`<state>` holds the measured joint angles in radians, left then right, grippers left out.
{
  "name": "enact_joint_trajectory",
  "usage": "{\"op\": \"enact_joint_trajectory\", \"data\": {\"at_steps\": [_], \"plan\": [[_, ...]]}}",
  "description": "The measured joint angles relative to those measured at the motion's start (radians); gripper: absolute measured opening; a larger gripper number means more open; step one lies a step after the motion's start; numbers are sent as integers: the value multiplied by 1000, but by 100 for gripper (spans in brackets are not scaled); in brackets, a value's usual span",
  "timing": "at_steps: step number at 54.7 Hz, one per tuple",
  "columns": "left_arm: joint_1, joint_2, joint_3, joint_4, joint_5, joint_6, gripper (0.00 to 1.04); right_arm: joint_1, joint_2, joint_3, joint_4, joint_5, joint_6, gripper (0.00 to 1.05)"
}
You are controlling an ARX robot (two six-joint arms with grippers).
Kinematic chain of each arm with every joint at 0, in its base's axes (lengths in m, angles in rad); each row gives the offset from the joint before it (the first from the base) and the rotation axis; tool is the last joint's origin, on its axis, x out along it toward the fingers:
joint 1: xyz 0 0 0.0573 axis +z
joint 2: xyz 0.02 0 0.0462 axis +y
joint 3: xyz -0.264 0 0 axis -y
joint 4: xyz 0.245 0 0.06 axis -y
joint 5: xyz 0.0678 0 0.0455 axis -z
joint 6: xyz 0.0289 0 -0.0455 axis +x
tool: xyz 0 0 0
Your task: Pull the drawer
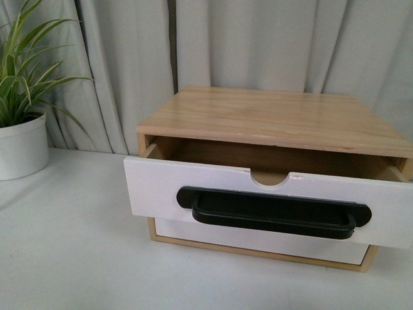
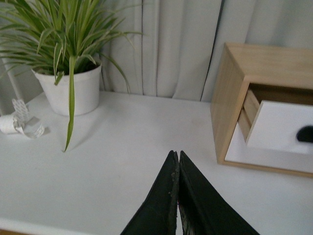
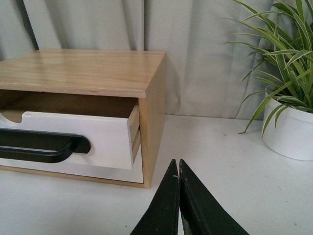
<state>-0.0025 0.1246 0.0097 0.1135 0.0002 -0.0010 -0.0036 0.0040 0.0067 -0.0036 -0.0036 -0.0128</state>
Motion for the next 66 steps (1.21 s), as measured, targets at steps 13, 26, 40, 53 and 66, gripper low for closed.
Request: {"op": "enact_joint_trajectory", "data": {"at_steps": [13,26,40,53,66], "plan": [[0,-119,0,-111,0,0,4,0,0,0,0,0,0,1],[0,-120,0,-113,0,-1,19,0,0,0,0,0,0,11],[0,-120,0,-113,0,-1,63,0,0,0,0,1,0,57],[0,-120,0,-113,0,-1,98,0,0,0,0,1,2,97],[0,-120,0,-113,0,-1,99,0,0,0,0,1,2,96]]}}
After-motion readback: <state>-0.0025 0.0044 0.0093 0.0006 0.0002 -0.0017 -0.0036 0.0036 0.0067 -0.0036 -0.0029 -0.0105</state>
